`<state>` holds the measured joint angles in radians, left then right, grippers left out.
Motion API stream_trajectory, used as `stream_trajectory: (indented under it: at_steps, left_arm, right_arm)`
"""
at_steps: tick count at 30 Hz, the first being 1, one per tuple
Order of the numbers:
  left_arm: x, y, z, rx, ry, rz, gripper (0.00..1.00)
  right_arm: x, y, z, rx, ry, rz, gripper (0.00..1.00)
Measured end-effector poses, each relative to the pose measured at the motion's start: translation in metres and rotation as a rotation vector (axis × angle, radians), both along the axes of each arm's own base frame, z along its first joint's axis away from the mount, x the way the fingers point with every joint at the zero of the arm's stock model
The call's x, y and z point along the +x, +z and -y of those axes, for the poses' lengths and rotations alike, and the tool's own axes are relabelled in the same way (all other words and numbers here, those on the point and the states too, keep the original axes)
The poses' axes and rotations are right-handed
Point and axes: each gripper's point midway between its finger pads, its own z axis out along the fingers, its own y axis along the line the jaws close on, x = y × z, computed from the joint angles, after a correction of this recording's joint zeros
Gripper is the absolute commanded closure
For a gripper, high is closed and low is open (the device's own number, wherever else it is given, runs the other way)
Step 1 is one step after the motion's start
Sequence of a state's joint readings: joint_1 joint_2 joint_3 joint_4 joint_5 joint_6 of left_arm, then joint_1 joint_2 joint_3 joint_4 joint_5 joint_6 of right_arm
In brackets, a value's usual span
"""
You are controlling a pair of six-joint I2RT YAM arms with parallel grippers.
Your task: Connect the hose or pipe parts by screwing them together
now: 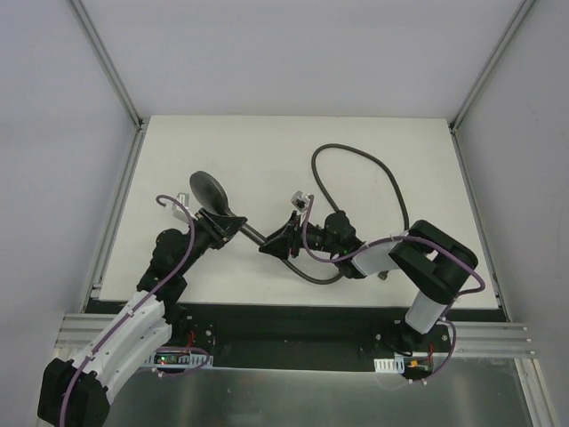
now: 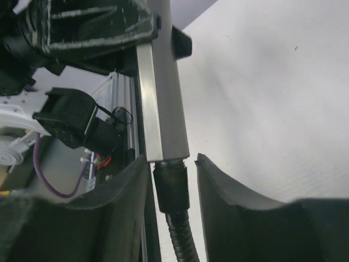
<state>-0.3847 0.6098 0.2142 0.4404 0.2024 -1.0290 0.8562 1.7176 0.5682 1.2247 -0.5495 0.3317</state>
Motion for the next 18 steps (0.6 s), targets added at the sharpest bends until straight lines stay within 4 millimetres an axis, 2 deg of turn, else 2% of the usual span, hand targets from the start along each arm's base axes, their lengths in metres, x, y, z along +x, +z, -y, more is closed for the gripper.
stream_trajectory:
  at_steps: [2, 3, 6, 10, 14, 17, 18]
  left_arm:
    - [-0.001, 0.0, 0.0, 0.007, -0.001, -0.003, 1.0]
    - [-0.001, -0.003, -0.001, 0.021, 0.004, -0.024, 1.0]
    - [0.001, -0.008, -0.009, 0.076, 0.044, -0.1, 1.0]
    - [0.007, 0.004, -0.022, 0.141, 0.126, -0.19, 1.0]
    - [0.012, 0.018, -0.034, 0.188, 0.196, -0.271, 1.0]
    - [0.011, 0.019, -0.038, 0.218, 0.221, -0.352, 1.0]
    - [0.01, 0.018, -0.039, 0.227, 0.225, -0.378, 1.0]
  right_arm:
    - [0.003, 0.004, 0.001, 0.015, -0.013, -0.001, 0.24]
    - [0.005, 0.007, 0.001, 0.021, -0.021, 0.007, 0.13]
    - [0.01, 0.017, 0.005, 0.025, -0.054, 0.075, 0.02]
    - [0.008, 0.026, 0.009, -0.069, -0.129, 0.263, 0.01]
    - [-0.008, 0.033, -0.002, -0.214, -0.179, 0.544, 0.03]
    - [-0.023, 0.036, -0.012, -0.314, -0.196, 0.769, 0.1]
    - [-0.025, 0.037, -0.012, -0.346, -0.205, 0.835, 0.15]
